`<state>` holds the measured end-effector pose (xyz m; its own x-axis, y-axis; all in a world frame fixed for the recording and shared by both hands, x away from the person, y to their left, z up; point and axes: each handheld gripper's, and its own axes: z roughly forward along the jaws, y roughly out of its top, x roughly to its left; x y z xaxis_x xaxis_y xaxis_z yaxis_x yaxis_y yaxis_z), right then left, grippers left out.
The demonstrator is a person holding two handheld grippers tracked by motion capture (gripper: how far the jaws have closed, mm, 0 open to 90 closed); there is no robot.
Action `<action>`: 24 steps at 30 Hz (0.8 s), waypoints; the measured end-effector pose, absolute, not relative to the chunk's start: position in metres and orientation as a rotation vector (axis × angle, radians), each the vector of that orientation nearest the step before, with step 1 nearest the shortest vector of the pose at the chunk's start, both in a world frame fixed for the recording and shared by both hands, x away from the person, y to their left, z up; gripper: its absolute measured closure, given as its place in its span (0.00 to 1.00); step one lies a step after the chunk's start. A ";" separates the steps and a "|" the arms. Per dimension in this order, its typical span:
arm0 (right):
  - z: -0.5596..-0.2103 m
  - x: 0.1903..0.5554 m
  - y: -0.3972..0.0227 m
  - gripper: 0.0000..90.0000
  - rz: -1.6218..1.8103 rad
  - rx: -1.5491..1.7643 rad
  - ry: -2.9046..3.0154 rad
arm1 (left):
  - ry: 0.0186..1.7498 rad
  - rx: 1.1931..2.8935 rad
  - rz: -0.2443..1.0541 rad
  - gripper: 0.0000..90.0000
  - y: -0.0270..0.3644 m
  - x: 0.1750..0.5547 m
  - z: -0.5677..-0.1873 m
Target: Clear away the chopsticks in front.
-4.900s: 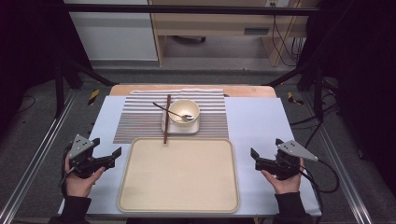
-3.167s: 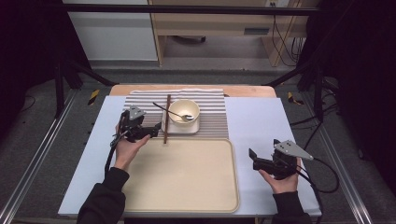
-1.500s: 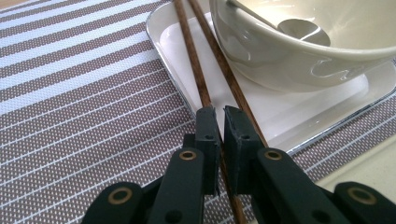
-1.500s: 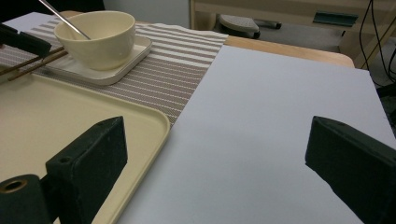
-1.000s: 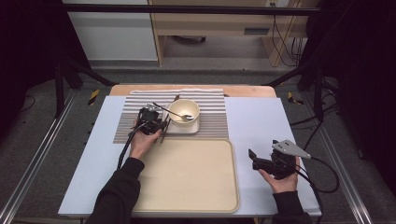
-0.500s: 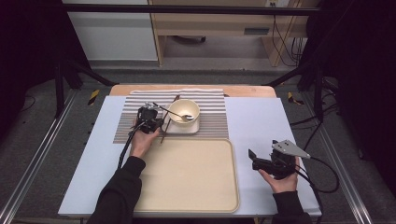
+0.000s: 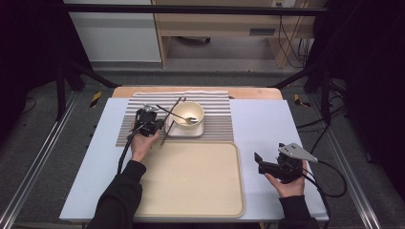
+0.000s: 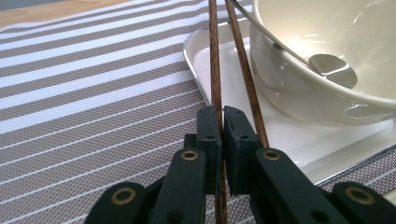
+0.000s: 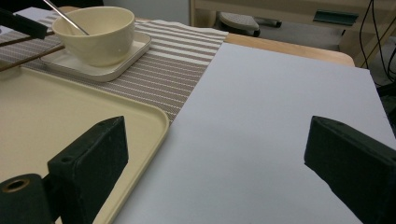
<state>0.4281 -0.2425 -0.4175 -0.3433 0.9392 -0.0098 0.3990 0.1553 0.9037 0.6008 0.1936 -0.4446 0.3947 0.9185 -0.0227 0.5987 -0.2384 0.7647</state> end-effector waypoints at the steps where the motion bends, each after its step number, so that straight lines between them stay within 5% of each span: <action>1: -0.418 0.428 -0.242 0.07 1.150 1.271 1.834 | 1.298 1.942 0.578 0.95 0.196 0.599 -0.443; 24: -0.416 0.427 -0.244 0.06 1.152 1.264 1.825 | 1.283 1.934 0.667 0.95 0.240 0.543 -0.421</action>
<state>0.4266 -0.2438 -0.4162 -0.3413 0.9398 -0.0168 0.3893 0.1575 0.9075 0.5427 0.2397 -0.4214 0.3737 0.9269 0.0333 0.5601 -0.2542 0.7884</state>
